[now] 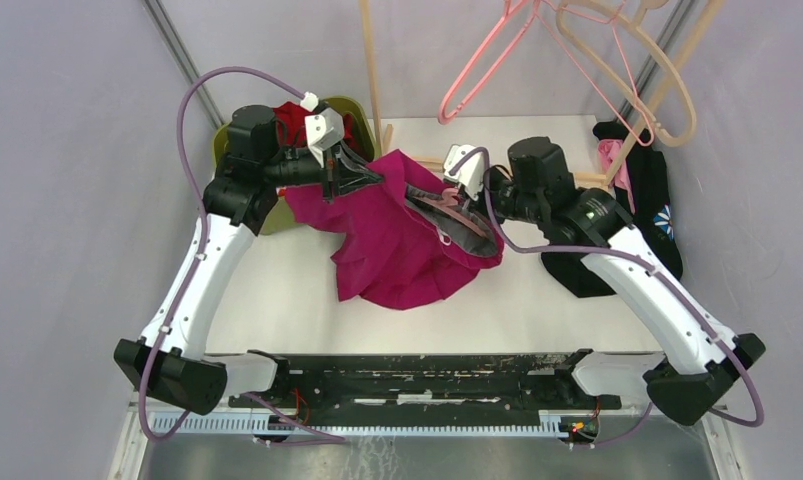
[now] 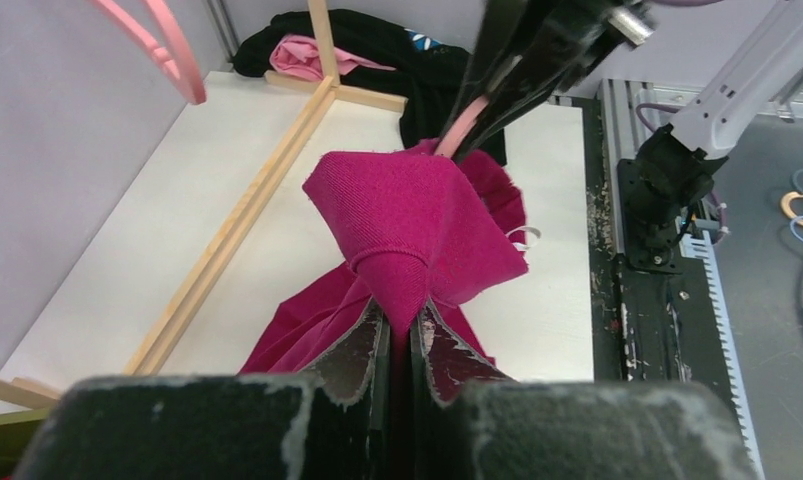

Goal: Remove the skirt from the hanger

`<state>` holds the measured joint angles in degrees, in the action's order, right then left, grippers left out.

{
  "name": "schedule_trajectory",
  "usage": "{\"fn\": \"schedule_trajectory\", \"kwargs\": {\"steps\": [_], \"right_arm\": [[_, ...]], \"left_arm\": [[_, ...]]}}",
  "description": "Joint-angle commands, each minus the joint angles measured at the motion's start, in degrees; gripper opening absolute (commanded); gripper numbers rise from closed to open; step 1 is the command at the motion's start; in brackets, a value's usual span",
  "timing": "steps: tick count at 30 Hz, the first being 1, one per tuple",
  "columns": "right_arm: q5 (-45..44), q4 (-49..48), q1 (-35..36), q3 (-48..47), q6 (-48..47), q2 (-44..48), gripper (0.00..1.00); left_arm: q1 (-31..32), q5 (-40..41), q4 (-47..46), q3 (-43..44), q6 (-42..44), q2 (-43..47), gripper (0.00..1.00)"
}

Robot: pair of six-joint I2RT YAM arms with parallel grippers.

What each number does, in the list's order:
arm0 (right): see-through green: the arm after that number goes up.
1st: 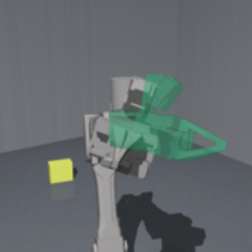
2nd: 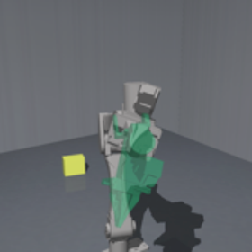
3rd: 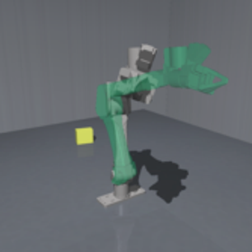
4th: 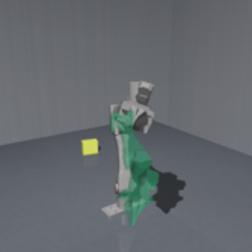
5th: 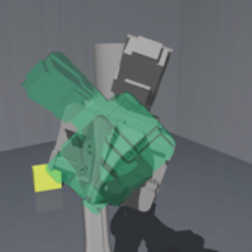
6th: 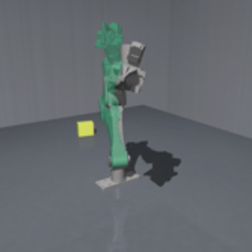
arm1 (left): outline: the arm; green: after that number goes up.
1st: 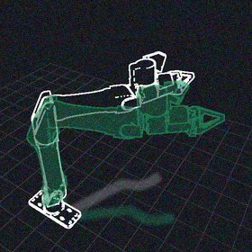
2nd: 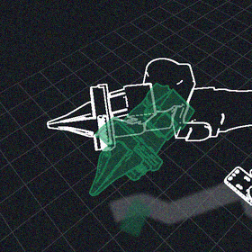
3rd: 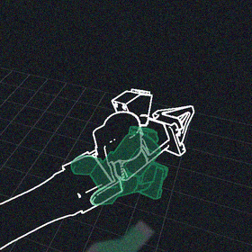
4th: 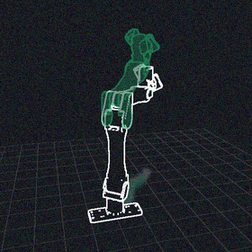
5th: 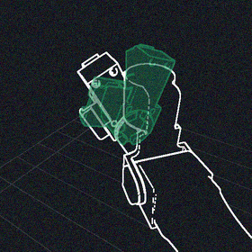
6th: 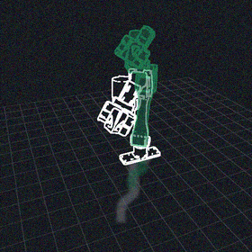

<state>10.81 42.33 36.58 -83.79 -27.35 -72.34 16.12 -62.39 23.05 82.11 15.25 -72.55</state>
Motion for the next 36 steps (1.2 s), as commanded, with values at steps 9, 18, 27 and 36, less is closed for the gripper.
{"fn": "schedule_trajectory", "kwargs": {"steps": [9, 18, 27, 36], "right_arm": [[-7.8, 7.9, -1.3, -0.4, -3.9, 6.2, 0.01], [-13.5, 8.2, -3.5, 2.6, -5.6, 8.5, 0.01], [-18.3, -2.2, -7.8, -1.0, -3.0, 3.0, 0.01], [-10.5, -7.2, -7.3, -4.6, 1.5, -7.2, 0.01]], "left_arm": [[-1.6, 16.1, -11.9, 4.9, 1.6, -10.8, 0.03], [-11.1, 9.2, -16.3, 6.6, -3.9, -18.3, 0.03], [-11.7, 3.1, -25.6, -5.7, -14.0, -11.3, 0.03], [-6.8, 2.3, -27.0, 1.4, -20.4, -7.7, 0.03]]}}
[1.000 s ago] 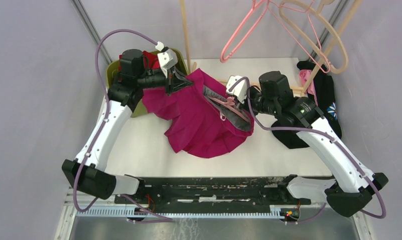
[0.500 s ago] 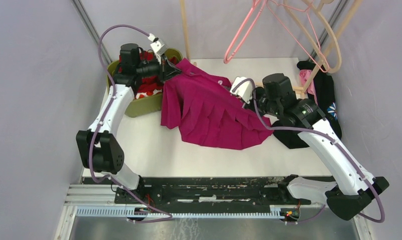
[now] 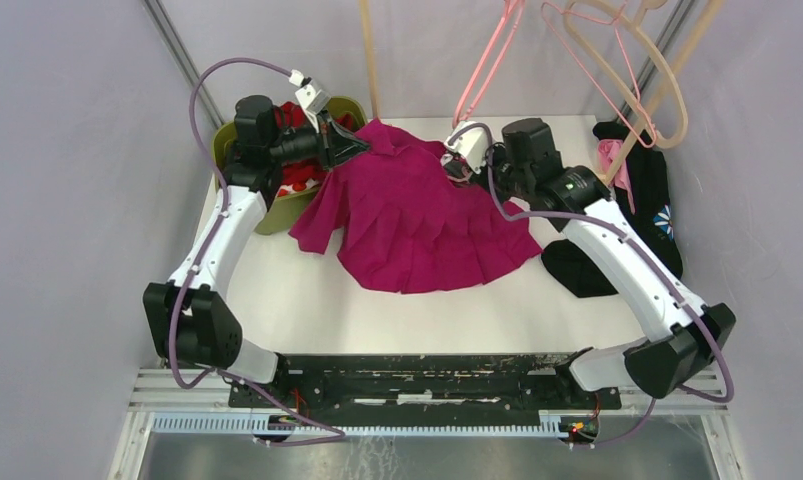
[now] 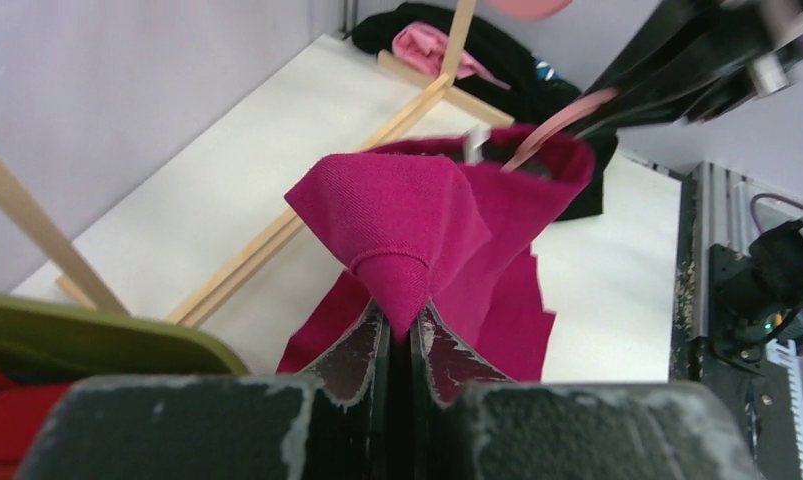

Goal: Remove the skirt from the hanger

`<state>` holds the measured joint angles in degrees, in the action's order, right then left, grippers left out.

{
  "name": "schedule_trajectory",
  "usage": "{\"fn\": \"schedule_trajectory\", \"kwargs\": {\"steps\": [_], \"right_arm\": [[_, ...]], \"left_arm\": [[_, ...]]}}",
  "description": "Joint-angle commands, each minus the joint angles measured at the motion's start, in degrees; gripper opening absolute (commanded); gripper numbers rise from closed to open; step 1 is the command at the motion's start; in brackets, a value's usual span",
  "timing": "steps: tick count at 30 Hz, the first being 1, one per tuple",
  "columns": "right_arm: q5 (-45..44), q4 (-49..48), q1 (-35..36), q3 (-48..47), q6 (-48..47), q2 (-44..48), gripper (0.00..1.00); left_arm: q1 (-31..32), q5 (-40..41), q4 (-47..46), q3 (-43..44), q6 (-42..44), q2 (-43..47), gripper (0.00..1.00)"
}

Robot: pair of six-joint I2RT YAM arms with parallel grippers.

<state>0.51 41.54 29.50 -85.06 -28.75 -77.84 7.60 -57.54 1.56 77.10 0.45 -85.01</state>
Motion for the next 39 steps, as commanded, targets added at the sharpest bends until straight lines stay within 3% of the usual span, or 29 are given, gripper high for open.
{"fn": "schedule_trajectory", "kwargs": {"steps": [1, 5, 11, 20, 24, 33, 36, 39], "right_arm": [[-0.2, -6.5, -0.2, -3.4, 3.0, -2.1, 0.01], [-2.2, -6.6, -0.2, -2.7, 1.6, -2.0, 0.01], [-3.9, -6.3, -1.8, -1.4, -0.1, 1.5, 0.01], [-3.3, -5.6, -2.9, -2.1, -1.4, 4.0, 0.01], [-2.6, -4.5, -2.9, -1.2, -2.7, 6.3, 0.01], [1.0, -3.2, -2.9, 3.9, -1.5, 10.3, 0.01], [1.2, -3.2, -2.8, 3.2, -0.8, 9.5, 0.01], [0.4, -3.0, -2.8, 3.3, -1.7, 9.8, 0.01]], "left_arm": [[1.8, -2.7, -5.0, 6.9, -5.7, 5.4, 0.03], [2.1, -2.8, 3.4, 5.6, 1.4, 9.1, 0.03], [2.1, 3.7, 13.4, -5.7, 13.8, 14.3, 0.03], [0.7, 14.0, 15.1, -15.8, 21.4, 15.8, 0.03], [-3.3, 13.5, 12.9, -12.3, 20.0, 10.4, 0.03], [-6.6, 4.4, 8.1, 10.7, 11.7, -1.9, 0.03], [-6.6, 0.7, 4.8, 13.8, 7.6, -4.2, 0.03], [-6.7, 0.3, 5.3, 13.5, 8.8, -4.8, 0.03]]}}
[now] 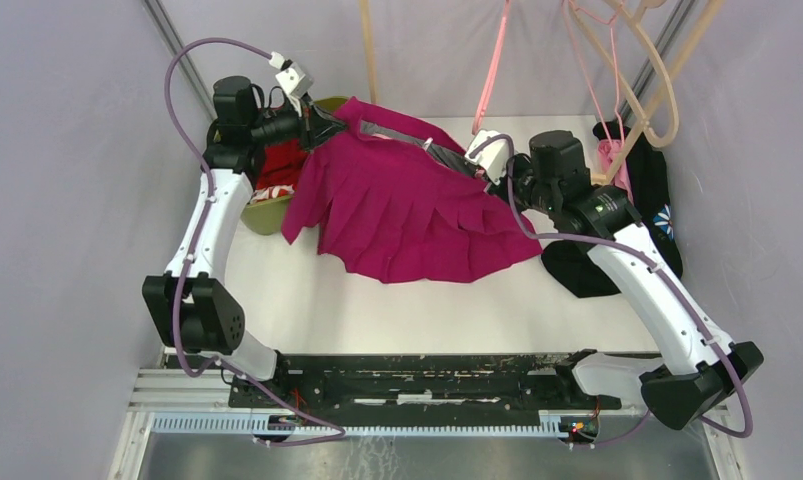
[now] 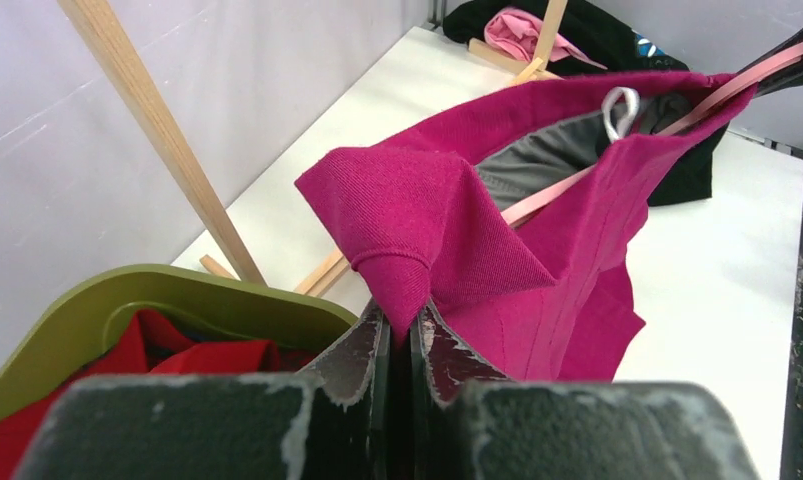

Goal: Remove the skirt from the hanger

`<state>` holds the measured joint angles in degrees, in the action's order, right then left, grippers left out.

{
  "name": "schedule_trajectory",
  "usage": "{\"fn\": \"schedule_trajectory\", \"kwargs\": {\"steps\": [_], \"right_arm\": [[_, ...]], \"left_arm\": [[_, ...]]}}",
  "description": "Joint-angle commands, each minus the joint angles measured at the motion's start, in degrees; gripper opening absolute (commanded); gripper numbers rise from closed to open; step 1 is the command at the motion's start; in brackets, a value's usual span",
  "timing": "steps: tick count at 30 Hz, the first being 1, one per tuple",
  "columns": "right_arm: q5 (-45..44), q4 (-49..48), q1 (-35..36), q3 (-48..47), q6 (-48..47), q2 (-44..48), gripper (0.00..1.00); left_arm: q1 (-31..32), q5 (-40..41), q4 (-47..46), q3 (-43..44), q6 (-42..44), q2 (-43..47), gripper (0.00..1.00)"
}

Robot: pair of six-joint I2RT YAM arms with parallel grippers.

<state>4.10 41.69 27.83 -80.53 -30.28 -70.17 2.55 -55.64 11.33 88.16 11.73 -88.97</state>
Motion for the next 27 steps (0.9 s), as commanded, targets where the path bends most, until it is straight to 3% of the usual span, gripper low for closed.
{"fn": "schedule_trajectory", "kwargs": {"steps": [1, 6, 10, 14, 19, 23, 27], "right_arm": [[-3.2, -3.4, -1.2, -0.7, -0.1, 2.4, 0.01], [-2.0, -3.7, -1.2, 0.1, 1.5, 1.6, 0.01], [-3.1, -3.0, -1.2, -1.2, 0.3, 2.3, 0.01], [-4.8, -3.1, -1.2, -2.5, 1.0, 3.6, 0.01], [-6.6, -5.2, -2.1, -7.2, 1.8, 3.7, 0.01], [-7.2, -5.9, -2.4, -10.1, 1.4, 3.8, 0.01], [-6.6, -9.1, -2.5, -10.4, 3.4, 3.2, 0.01]], "left_arm": [[-1.7, -1.3, -4.4, 2.6, -2.2, -1.1, 0.03], [-1.9, -6.3, -14.8, 3.5, -13.2, -2.8, 0.03], [-2.1, -4.5, -11.6, 4.0, -8.7, -3.9, 0.03], [-2.5, -7.0, -13.8, 4.0, -12.6, -7.9, 0.03], [-2.4, -8.7, -18.5, -8.4, -11.5, -4.0, 0.03], [-3.9, -8.2, -15.8, -9.0, -10.2, -3.9, 0.03], [-3.1, -8.3, -20.3, -10.6, -15.9, -2.1, 0.03]]}}
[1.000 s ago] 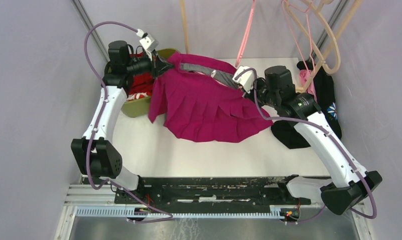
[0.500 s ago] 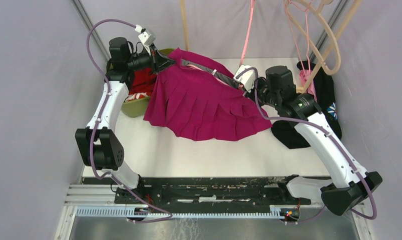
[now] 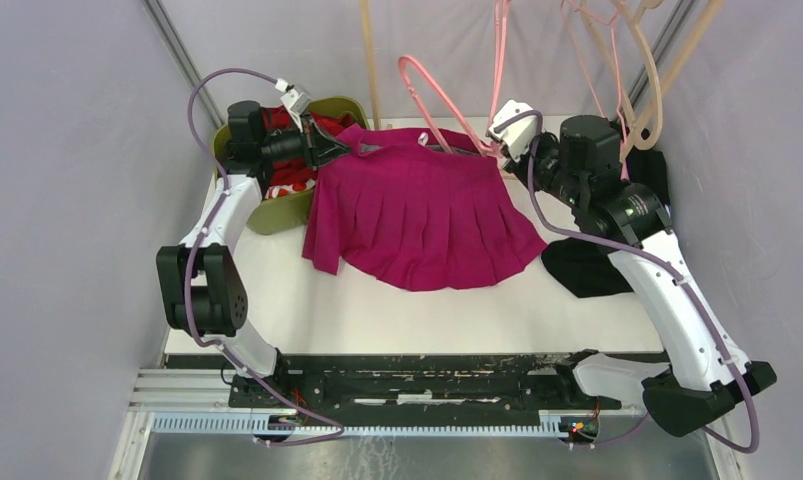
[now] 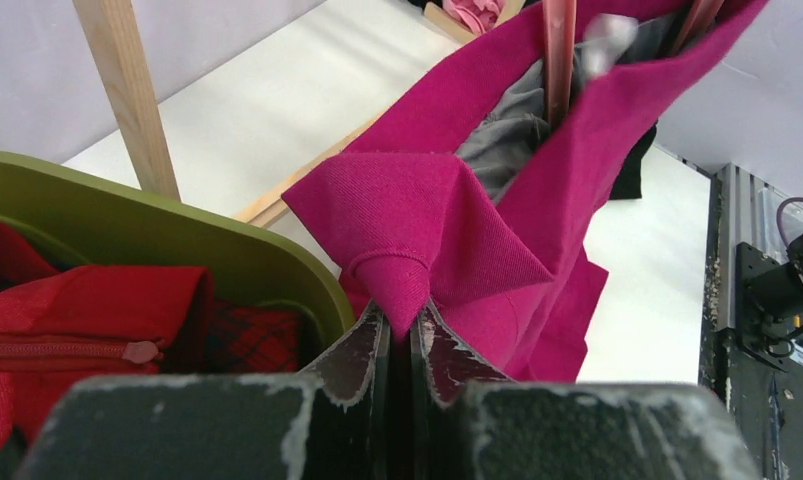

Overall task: Remove the skirt from the hanger
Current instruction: Remove the skirt from the hanger, then place the skirt in the bin.

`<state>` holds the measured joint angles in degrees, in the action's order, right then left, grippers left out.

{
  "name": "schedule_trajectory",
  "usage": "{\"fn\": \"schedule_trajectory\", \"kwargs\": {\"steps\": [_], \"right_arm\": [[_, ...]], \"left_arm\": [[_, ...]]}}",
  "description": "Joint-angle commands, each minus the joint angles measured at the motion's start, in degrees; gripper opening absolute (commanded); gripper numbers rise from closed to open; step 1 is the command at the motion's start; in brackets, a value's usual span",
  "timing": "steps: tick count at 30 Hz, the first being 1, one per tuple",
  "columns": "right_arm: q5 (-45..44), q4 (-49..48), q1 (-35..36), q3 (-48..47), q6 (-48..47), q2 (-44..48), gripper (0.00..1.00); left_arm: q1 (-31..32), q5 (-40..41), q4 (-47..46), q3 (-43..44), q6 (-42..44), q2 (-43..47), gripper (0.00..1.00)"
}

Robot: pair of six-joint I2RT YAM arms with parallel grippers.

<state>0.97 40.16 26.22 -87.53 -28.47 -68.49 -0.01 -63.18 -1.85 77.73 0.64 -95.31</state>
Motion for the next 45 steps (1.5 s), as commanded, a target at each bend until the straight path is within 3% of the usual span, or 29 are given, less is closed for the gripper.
{"fn": "schedule_trajectory", "kwargs": {"steps": [1, 7, 12, 20, 24, 28, 35, 40, 45], "right_arm": [[-3.1, -9.3, -0.8, -3.3, 2.5, 1.2, 0.01], [1.2, -22.4, -0.9, -6.6, 10.9, -5.1, 0.01], [7.1, -29.0, -0.8, -16.9, 19.8, -12.9, 0.01], [8.8, -32.1, -0.8, -19.1, 23.6, -13.1, 0.01], [9.3, -30.6, -0.9, -16.0, 22.8, -10.8, 0.01], [9.8, -29.9, -0.8, -12.0, 23.3, -8.4, 0.01], [10.1, -30.1, -0.8, -8.2, 24.0, -6.0, 0.01], [9.6, -30.6, -0.8, -7.7, 23.3, -6.0, 0.01], [8.8, -30.7, -1.0, -7.7, 21.9, -6.8, 0.01]], "left_arm": [[-0.1, -0.6, -8.1, -0.6, -5.9, 4.8, 0.03], [8.1, 0.9, -8.3, 0.6, -9.8, 7.7, 0.03], [14.6, 2.6, 3.3, 4.8, -2.1, 11.2, 0.03], [13.7, 13.9, 21.6, 14.6, 11.3, 15.5, 0.03], [11.1, 26.4, 22.5, 24.4, 12.0, 15.2, 0.03], [8.3, 38.4, 24.8, 38.5, 14.1, 9.2, 0.03], [0.1, 42.4, 11.4, 55.0, 5.6, 1.4, 0.03], [-2.5, 49.5, -5.5, 50.0, 2.7, 0.6, 0.03], [-4.4, 52.2, -13.9, 49.1, 2.5, -2.1, 0.03]]}}
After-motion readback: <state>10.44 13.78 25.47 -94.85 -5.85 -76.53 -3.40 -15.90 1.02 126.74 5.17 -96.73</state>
